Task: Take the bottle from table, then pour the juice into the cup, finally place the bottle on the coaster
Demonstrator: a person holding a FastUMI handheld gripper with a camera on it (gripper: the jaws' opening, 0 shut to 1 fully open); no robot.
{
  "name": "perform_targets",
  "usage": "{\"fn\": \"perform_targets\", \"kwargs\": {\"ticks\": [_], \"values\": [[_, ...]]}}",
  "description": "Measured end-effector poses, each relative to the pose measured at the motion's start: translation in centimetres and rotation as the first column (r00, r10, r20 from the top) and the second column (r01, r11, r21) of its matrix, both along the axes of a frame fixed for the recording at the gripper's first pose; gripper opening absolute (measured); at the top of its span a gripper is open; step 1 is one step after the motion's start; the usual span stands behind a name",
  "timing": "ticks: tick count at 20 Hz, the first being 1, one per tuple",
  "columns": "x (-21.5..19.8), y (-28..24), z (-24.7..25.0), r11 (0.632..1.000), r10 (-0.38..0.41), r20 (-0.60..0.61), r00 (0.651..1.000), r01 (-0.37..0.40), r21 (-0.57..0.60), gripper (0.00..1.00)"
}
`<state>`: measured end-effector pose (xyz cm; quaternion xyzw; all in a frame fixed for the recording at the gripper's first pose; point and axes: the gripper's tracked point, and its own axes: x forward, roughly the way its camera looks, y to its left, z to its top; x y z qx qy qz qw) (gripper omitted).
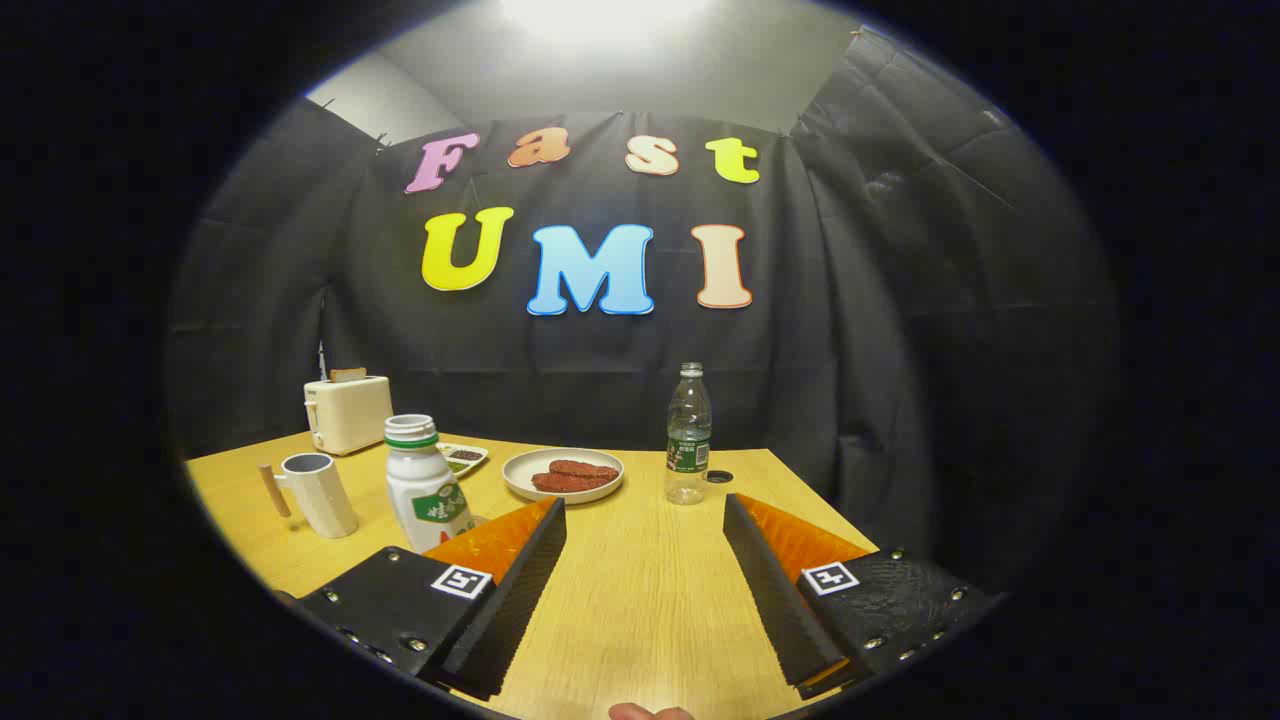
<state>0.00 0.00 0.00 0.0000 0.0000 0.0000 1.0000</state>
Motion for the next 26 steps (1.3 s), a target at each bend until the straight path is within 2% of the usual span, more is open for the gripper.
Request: {"fn": "perform_targets", "kwargs": {"ticks": [5, 12, 15, 21, 26], "values": [[-1.7, 2.7, 1.0, 0.998, 0.059, 0.031, 0.998, -0.06, 0.032, 0.97], [-2.6, 3.3, 1.5, 0.998, 0.039, 0.046, 0.998, -0.041, 0.041, 0.97], [-3.0, 4.4, 1.4, 0.996, 0.055, 0.06, 0.997, -0.059, 0.066, 0.97], [-2.7, 7.7, 0.7, 0.992, 0.104, 0.05, 0.993, -0.108, 0.073, 0.97], [-0.8, 11.8, -2.0, 0.987, 0.142, 0.008, 0.99, -0.142, 0.077, 0.97]]}}
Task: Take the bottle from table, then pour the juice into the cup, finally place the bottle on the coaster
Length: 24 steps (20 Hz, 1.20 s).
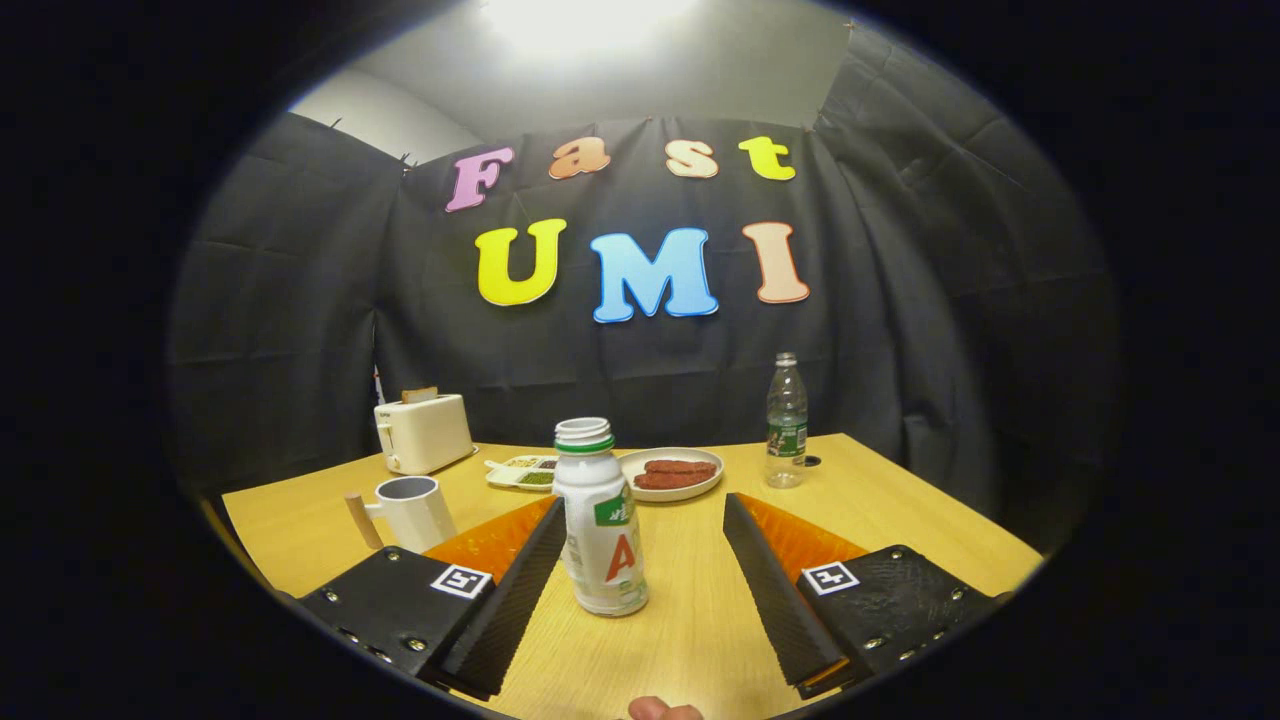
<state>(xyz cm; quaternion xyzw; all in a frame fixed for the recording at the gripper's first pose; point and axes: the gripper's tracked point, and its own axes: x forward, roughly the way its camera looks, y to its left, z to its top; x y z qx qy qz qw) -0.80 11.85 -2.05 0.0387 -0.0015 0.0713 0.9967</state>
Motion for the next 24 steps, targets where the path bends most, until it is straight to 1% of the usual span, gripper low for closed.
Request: {"fn": "perform_targets", "kwargs": {"ticks": [2, 7, 10, 12, 16, 18, 20, 21, 22, 24], "values": [[0.8, 1.0, -0.4, 1.0, 0.002, -0.001, 1.0, -0.002, 0.002, 0.97], [3.2, 2.6, -1.3, 1.0, -0.023, -0.01, 1.0, 0.023, -0.019, 0.97], [4.9, 2.3, -2.0, 0.997, -0.059, -0.03, 0.998, 0.057, -0.056, 0.97], [6.0, 2.4, -2.3, 0.997, -0.071, -0.041, 0.997, 0.07, -0.034, 0.97], [7.9, 3.0, -3.5, 0.998, -0.067, -0.084, 0.994, 0.068, 0.007, 0.97], [8.5, 3.2, -4.4, 0.997, -0.073, -0.098, 0.992, 0.073, -0.007, 0.98], [8.9, 2.6, -4.7, 0.994, -0.105, -0.102, 0.989, 0.102, -0.036, 0.97], [9.3, 2.6, -5.2, 0.993, -0.116, -0.106, 0.988, 0.111, -0.05, 0.92], [9.2, 2.6, -5.0, 0.992, -0.121, -0.1, 0.988, 0.115, -0.06, 0.76], [9.3, 2.8, -4.9, 0.991, -0.116, -0.102, 0.988, 0.109, -0.074, 0.73]]}}
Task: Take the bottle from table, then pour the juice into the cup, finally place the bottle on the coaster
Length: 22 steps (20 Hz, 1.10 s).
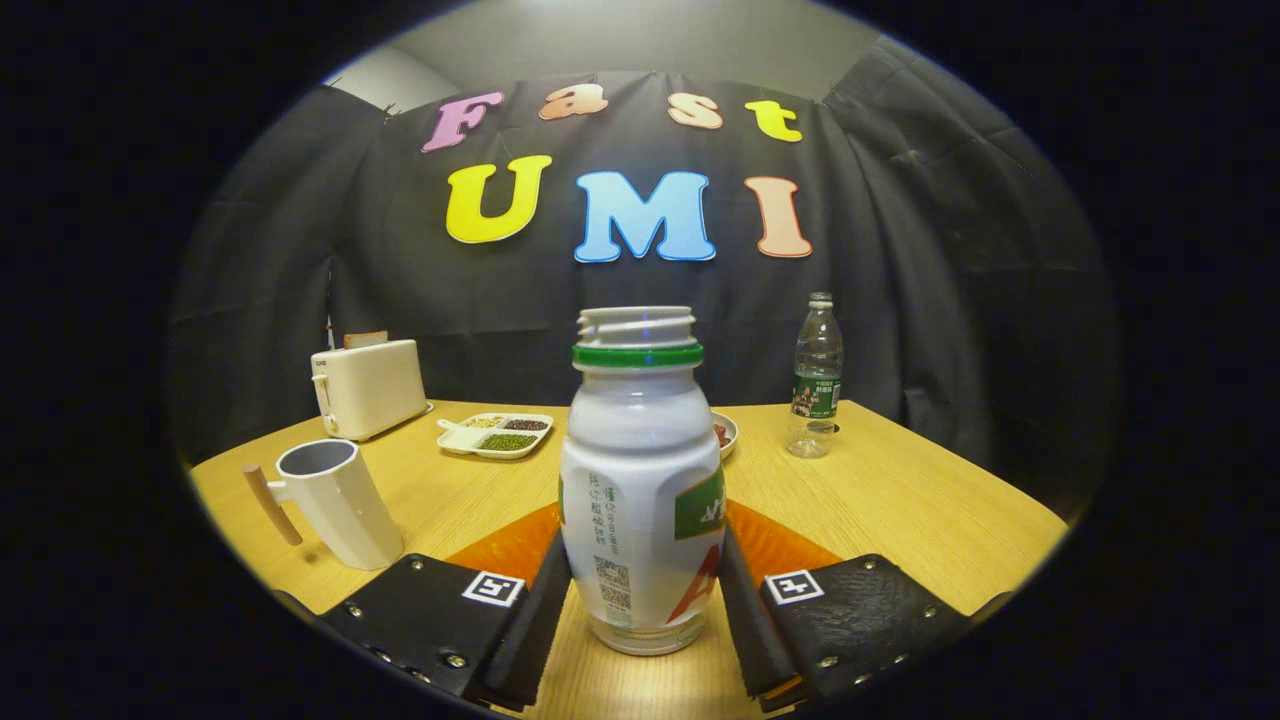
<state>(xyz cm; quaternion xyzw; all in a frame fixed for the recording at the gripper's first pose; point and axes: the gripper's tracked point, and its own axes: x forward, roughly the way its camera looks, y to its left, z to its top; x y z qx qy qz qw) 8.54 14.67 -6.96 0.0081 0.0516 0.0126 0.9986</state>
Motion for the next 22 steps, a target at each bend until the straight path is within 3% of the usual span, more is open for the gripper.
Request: {"fn": "perform_targets", "kwargs": {"ticks": [5, 10, 14, 22], "values": [[0.1, 0.0, 0.5, 0.999, 0.001, -0.009, 1.0, -0.001, -0.04, 0.73], [0.4, 0.1, 2.2, 0.987, 0.019, -0.005, 1.0, -0.02, -0.162, 0.73], [0.7, 1.1, 2.9, 0.958, 0.047, -0.021, 0.999, -0.051, -0.283, 0.73], [1.9, 5.2, 3.5, 0.899, 0.134, -0.066, 0.989, -0.149, -0.411, 0.7]]}}
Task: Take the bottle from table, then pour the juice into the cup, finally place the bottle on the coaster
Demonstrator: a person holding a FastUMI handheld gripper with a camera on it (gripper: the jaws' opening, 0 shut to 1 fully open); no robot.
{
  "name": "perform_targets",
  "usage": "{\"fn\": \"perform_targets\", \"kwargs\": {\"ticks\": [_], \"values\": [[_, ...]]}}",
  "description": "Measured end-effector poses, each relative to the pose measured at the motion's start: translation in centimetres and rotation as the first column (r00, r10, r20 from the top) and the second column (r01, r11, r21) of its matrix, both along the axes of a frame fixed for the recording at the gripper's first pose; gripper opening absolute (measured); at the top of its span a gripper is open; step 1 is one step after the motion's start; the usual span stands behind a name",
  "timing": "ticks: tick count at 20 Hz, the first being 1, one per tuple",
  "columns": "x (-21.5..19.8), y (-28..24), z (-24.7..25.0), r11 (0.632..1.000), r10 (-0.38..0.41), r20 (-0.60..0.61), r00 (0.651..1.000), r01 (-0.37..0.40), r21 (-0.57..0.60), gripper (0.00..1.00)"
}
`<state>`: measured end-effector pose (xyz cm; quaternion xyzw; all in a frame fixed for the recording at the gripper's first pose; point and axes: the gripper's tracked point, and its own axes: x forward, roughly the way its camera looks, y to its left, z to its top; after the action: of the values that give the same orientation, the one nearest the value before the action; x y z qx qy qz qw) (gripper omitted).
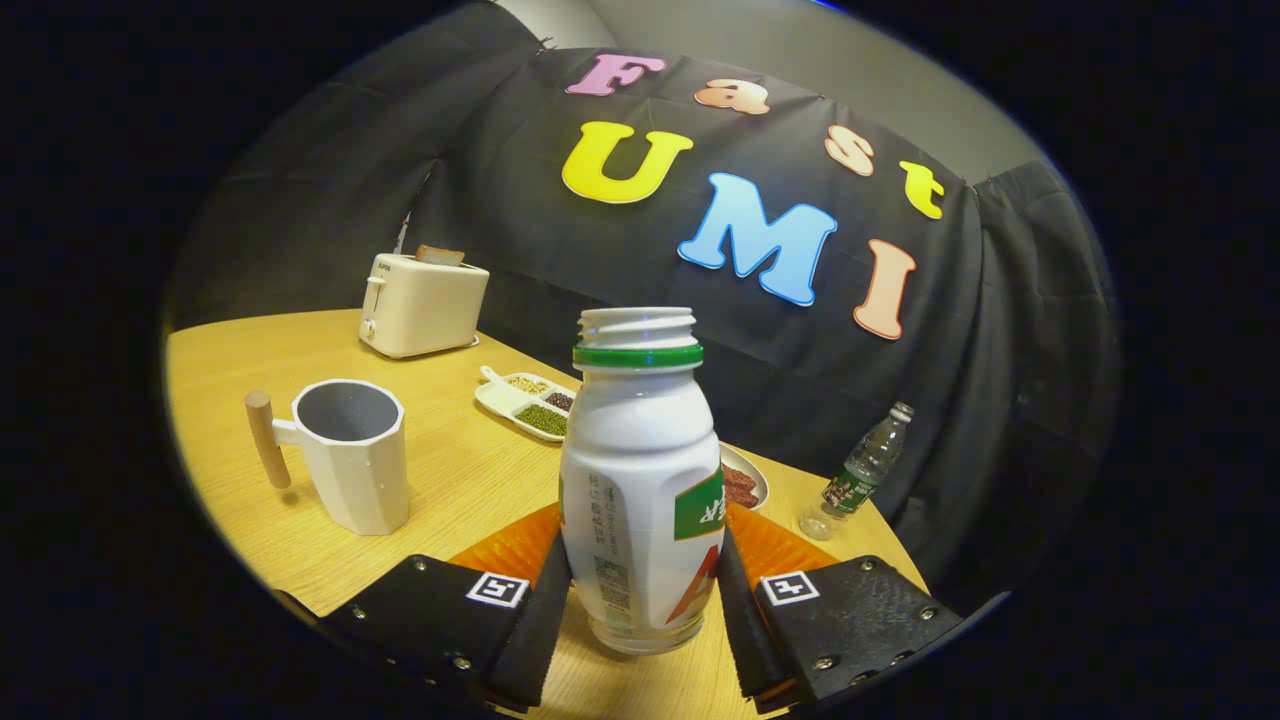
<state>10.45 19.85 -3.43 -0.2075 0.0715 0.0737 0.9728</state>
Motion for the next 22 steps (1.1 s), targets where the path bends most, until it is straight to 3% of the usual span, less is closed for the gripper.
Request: {"fn": "perform_targets", "kwargs": {"ticks": [8, 14, 22], "values": [[1.0, 2.0, -0.4, 0.985, 0.039, -0.027, 0.999, -0.043, -0.168, 0.7], [1.4, 2.6, -0.1, 0.946, 0.05, -0.018, 0.999, -0.053, -0.321, 0.7], [0.9, 4.6, -0.8, 0.848, 0.077, 0.001, 0.997, -0.065, -0.525, 0.7]]}}
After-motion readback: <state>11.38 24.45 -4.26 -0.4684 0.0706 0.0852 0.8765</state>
